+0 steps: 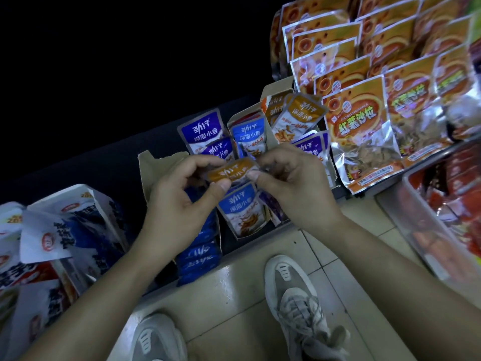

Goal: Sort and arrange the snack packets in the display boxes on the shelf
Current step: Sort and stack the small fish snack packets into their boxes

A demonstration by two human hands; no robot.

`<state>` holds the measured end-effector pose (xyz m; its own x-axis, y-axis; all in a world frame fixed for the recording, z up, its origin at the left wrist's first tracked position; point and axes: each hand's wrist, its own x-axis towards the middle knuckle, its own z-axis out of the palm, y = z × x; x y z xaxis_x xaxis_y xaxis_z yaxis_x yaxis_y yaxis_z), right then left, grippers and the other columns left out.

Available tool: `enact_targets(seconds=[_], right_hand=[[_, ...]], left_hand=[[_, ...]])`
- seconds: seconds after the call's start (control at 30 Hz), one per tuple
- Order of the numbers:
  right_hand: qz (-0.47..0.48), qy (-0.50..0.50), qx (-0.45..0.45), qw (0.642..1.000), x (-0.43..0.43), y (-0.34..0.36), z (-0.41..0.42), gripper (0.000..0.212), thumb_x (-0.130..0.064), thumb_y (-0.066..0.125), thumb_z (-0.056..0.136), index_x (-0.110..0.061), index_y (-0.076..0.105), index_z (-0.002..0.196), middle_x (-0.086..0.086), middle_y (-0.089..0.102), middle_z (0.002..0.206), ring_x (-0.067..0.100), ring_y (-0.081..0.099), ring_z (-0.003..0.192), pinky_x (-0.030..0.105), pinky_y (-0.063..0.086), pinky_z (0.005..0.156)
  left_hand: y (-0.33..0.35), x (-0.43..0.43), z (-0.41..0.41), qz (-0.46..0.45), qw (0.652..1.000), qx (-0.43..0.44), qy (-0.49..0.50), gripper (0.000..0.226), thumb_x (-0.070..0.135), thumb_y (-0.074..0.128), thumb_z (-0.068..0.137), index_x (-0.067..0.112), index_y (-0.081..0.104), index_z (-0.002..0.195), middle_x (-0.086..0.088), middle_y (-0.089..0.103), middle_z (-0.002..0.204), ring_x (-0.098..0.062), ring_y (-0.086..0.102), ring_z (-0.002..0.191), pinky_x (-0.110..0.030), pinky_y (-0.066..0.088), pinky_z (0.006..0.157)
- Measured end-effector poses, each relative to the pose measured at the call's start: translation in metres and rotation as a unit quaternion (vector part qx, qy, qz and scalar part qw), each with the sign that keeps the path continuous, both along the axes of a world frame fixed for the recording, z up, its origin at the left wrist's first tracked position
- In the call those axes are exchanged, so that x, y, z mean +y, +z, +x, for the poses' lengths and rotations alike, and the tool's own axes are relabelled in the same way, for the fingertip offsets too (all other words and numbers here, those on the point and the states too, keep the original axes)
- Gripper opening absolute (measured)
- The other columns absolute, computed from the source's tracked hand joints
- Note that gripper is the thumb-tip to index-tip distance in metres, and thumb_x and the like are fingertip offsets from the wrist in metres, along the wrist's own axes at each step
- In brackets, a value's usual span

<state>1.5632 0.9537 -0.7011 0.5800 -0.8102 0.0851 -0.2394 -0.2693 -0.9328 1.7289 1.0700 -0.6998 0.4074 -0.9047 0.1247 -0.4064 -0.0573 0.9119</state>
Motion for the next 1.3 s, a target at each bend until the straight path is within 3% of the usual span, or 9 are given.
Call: enact_targets(seconds=[0.1,0.23,0.37,0.47,0.7,0.8,0.9,1.13,1.3], right_hand=[[0.038,-0.022,-0.032,0.999,-0.005,-0.004,-0.004,0.004,-0.011,0.071,0.090,-0.012,0.069,0.087,0.001,0.069,0.076,0.008,0.064,0.066,0.017,0.050,0.057],[0.061,-0.095,-0.106,0.988,-0.012,-0.004,-0.011,0.007,-0.009,0.069,0.091,-0.007,0.067,0.085,-0.001,0.070,0.071,0.010,0.065,0.061,0.024,0.052,0.057],[0.071,-0.186,-0.216,0.956,-0.031,0.001,-0.021,0.012,-0.006,0.067,0.092,-0.010,0.064,0.082,0.006,0.070,0.074,0.020,0.065,0.065,0.031,0.055,0.064],[0.034,-0.238,-0.247,0.939,-0.053,0.010,-0.029,0.015,-0.007,0.068,0.092,-0.016,0.062,0.081,0.008,0.068,0.074,0.023,0.064,0.067,0.037,0.055,0.067],[-0.055,-0.253,-0.065,0.964,-0.092,-0.006,-0.021,0.010,-0.016,0.073,0.088,-0.015,0.067,0.081,0.006,0.070,0.076,0.024,0.070,0.070,0.044,0.059,0.067],[-0.058,-0.245,-0.019,0.968,-0.104,-0.009,-0.013,0.017,-0.021,0.074,0.088,-0.023,0.063,0.075,0.004,0.071,0.073,0.021,0.071,0.069,0.045,0.059,0.066],[-0.075,-0.234,0.031,0.969,-0.115,-0.008,-0.011,0.017,-0.026,0.074,0.087,-0.013,0.065,0.079,0.005,0.071,0.073,0.021,0.070,0.069,0.045,0.058,0.065],[-0.154,-0.165,-0.044,0.973,-0.109,0.008,-0.010,0.007,-0.012,0.068,0.092,-0.014,0.065,0.085,-0.009,0.066,0.075,0.003,0.066,0.071,0.025,0.055,0.067],[-0.292,-0.118,0.141,0.938,-0.116,-0.001,-0.010,0.015,-0.014,0.063,0.091,-0.009,0.072,0.101,0.009,0.072,0.089,0.023,0.065,0.078,0.038,0.053,0.068]], left_hand=[[-0.008,-0.001,-0.001,0.090,0.989,-0.116,-0.011,0.059,0.050,0.072,0.081,0.036,0.055,0.136,0.021,0.064,0.113,0.005,0.060,0.101,-0.010,0.045,0.079],[-0.011,-0.001,-0.011,0.116,0.978,-0.174,0.023,0.066,0.032,0.082,0.080,0.030,0.056,0.140,0.034,0.061,0.089,0.006,0.064,0.079,-0.024,0.055,0.070],[-0.017,0.000,-0.010,0.097,0.982,-0.151,0.066,0.020,0.024,0.083,0.081,0.028,0.078,0.100,0.019,0.070,0.073,0.000,0.067,0.069,-0.036,0.061,0.069],[-0.014,0.000,-0.014,0.096,0.985,-0.128,0.062,0.020,0.024,0.082,0.081,0.041,0.072,0.083,0.018,0.070,0.072,-0.001,0.067,0.071,-0.033,0.060,0.067],[-0.017,-0.001,-0.017,0.095,0.987,-0.105,0.080,0.021,0.019,0.082,0.083,0.036,0.071,0.081,0.019,0.068,0.072,-0.001,0.067,0.072,-0.014,0.053,0.064],[-0.019,0.000,-0.016,0.101,0.988,-0.085,0.085,0.014,0.018,0.081,0.084,0.030,0.074,0.083,0.017,0.069,0.073,-0.002,0.067,0.071,-0.013,0.053,0.064],[-0.019,0.000,-0.016,0.103,0.988,-0.078,0.087,0.015,0.019,0.081,0.084,0.031,0.072,0.083,0.017,0.069,0.073,-0.001,0.067,0.071,-0.013,0.053,0.065],[-0.020,0.003,-0.015,0.098,0.989,-0.072,0.080,0.009,0.017,0.079,0.085,0.024,0.074,0.087,0.016,0.069,0.076,0.000,0.067,0.073,-0.009,0.051,0.064],[-0.018,0.004,-0.016,0.082,0.991,-0.056,0.092,0.016,0.019,0.079,0.085,0.033,0.071,0.084,0.017,0.070,0.075,-0.003,0.068,0.072,-0.010,0.052,0.065]])
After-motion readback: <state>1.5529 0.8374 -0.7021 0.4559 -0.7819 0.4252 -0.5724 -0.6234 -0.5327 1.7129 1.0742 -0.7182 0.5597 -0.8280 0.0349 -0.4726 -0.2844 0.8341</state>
